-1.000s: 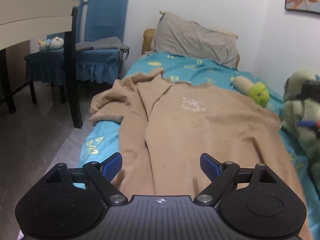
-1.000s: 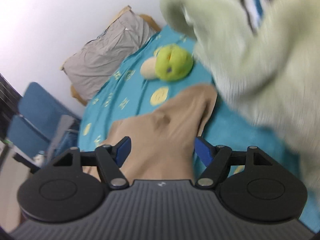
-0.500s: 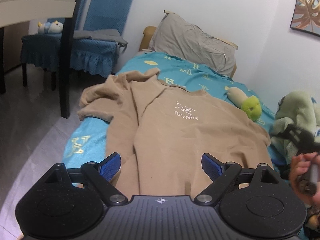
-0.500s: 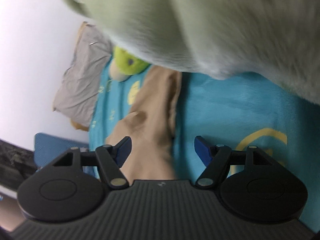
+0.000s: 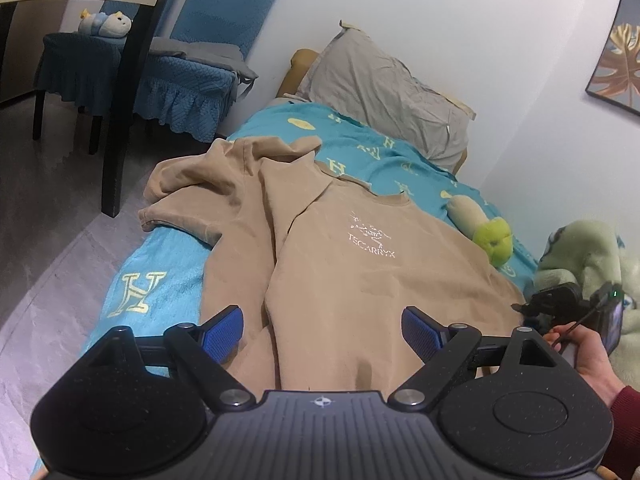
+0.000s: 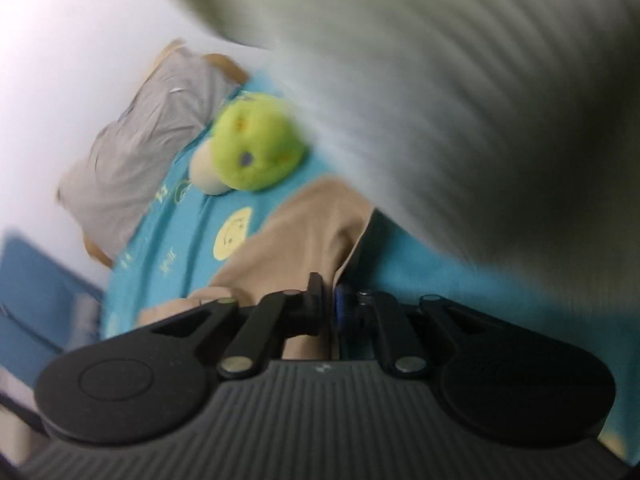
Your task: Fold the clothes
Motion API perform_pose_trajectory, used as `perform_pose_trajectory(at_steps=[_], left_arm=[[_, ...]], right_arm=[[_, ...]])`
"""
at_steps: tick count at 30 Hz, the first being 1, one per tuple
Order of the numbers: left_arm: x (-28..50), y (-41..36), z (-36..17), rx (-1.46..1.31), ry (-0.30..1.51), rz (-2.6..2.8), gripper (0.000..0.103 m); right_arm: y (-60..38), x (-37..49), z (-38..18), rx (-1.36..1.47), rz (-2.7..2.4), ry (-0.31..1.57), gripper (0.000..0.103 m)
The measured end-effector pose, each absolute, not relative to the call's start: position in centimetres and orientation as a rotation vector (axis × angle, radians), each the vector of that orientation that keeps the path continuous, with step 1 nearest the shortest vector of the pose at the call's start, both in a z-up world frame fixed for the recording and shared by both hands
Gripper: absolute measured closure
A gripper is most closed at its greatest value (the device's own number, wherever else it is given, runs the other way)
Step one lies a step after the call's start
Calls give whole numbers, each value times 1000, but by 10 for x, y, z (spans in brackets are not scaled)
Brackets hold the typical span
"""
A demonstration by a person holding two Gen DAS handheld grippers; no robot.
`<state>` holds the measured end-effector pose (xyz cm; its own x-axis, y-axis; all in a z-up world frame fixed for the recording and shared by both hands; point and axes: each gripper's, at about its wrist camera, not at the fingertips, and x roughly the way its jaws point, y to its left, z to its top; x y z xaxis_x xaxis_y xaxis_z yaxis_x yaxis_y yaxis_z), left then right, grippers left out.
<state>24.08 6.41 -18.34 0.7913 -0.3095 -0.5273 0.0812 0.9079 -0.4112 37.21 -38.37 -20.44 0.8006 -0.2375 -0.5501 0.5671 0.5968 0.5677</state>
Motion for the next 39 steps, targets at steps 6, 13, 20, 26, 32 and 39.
perform_pose_trajectory(at_steps=[6,13,20,26,32,39], left_arm=[[241,63,-181,-368,612,-217,16],[243,61,-179,-345,605,-217,16],[240,56,-180,-305,624,-217,16],[237,56,-178,-316,638,-215,16],[240,57,-182,-328,658,-208,16],[246,58,-190,-335,683,-205,16]], right_arm=[[-370,402,-139,407,-443,417,97],[-398,405,-110,374,-380,508,95],[-396,364,-110,567,-282,573,51],[-383,342,-107,706,-225,601,24],[-390,357,-164,937,-250,694,24],[-397,385,-212,951,-335,564,23]])
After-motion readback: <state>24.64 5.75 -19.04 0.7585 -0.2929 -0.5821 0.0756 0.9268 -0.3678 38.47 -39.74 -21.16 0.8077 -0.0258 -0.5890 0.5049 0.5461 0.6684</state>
